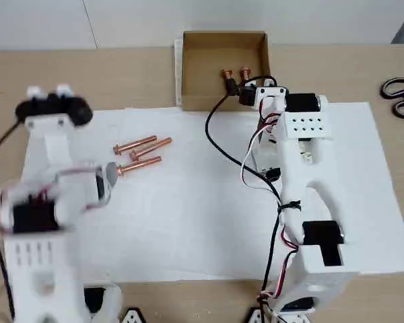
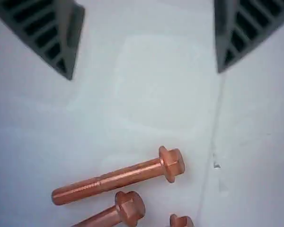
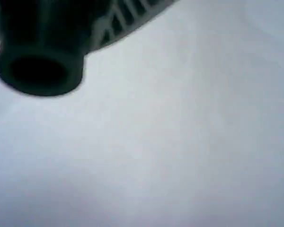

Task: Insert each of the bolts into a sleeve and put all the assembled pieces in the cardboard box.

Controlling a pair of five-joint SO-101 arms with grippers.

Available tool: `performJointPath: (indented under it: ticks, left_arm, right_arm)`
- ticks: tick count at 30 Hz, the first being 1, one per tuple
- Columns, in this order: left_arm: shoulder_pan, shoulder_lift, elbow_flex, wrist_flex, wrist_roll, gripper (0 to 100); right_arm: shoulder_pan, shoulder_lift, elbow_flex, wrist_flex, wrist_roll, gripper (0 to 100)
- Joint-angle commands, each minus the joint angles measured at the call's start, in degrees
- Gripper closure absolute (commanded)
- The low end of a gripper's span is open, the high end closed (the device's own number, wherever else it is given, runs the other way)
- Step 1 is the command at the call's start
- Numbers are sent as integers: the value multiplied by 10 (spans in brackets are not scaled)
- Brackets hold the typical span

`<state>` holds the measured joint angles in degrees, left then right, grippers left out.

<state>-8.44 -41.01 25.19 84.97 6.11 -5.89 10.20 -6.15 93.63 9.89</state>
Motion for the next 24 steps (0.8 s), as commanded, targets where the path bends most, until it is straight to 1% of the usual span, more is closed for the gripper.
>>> performJointPath:
  ticks: [1,3,6,7,11,13,15,17,19,21,24]
  left_arm:
    - [1,142,-126,18,68,815]
    - [7,201,-166,20,124,815]
    - [57,265,-189,25,199,815]
    - [78,277,-188,32,212,815]
    - [135,309,-173,56,223,815]
    - [153,316,-168,51,273,815]
    - [164,316,-160,21,360,815]
    - [164,316,-134,-28,444,814]
    - [164,316,-97,-82,508,814]
    - [164,316,-51,-139,549,814]
    - [163,316,7,-207,572,814]
  right_arm:
    - [3,-22,-30,8,4,995]
    - [1,-22,-30,8,3,995]
    - [0,-22,-30,9,3,995]
    - [0,-22,-30,14,3,995]
    - [0,-22,-29,18,2,995]
    - [0,-22,-29,20,2,995]
    - [0,-22,-29,20,2,995]
    - [0,-22,-29,20,2,995]
    - [0,-22,-29,20,2,995]
    - [0,-22,-29,20,2,995]
    - [0,-22,-29,20,1,995]
